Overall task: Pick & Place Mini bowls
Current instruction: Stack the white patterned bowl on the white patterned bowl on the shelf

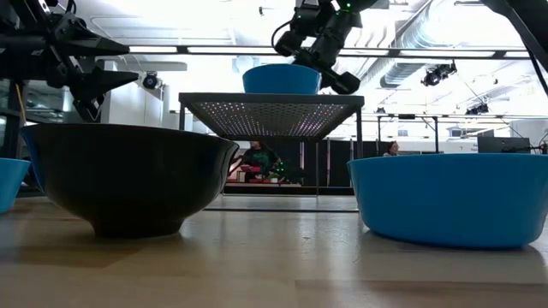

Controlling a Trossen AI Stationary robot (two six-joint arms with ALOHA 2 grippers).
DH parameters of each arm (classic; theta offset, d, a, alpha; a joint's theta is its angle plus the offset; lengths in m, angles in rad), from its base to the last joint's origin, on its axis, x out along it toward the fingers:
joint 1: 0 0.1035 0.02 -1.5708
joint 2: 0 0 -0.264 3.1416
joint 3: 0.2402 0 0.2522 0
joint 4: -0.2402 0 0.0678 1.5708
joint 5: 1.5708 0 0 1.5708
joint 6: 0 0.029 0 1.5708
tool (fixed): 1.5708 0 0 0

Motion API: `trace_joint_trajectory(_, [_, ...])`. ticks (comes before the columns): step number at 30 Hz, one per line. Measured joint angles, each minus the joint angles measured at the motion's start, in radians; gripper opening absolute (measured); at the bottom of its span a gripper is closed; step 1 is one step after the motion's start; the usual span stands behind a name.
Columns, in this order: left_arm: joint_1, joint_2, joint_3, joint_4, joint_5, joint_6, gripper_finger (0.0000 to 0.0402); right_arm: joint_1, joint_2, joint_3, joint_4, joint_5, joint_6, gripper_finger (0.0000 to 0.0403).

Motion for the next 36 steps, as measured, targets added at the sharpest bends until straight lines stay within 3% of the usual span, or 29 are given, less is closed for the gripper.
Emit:
trace_joint_trajectory(16, [0.000,0.000,0.000,0.000,0.000,0.000,0.0190,0.000,-0.018,0.000,0.002,-0.014,-0.001,0.0153])
trace_joint_trajectory(36, [0.000,0.000,0.000,0.000,0.000,0.000,0.0190,0.003,-0.062,0.001,-0.047,-0.001,-0.043,0.0153])
